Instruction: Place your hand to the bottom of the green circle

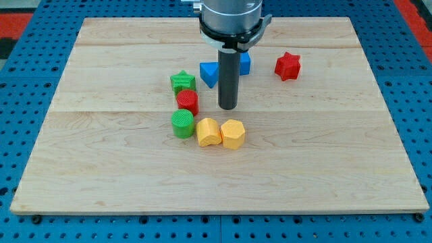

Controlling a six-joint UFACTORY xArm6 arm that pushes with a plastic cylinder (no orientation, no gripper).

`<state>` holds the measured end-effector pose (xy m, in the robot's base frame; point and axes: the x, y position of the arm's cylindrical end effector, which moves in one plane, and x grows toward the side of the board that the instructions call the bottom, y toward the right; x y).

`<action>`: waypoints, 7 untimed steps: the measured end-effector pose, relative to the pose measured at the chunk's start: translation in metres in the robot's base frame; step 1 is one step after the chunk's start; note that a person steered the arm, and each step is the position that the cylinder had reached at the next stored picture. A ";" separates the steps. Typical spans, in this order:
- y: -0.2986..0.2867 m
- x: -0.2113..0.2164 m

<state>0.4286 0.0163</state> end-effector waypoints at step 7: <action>-0.139 0.131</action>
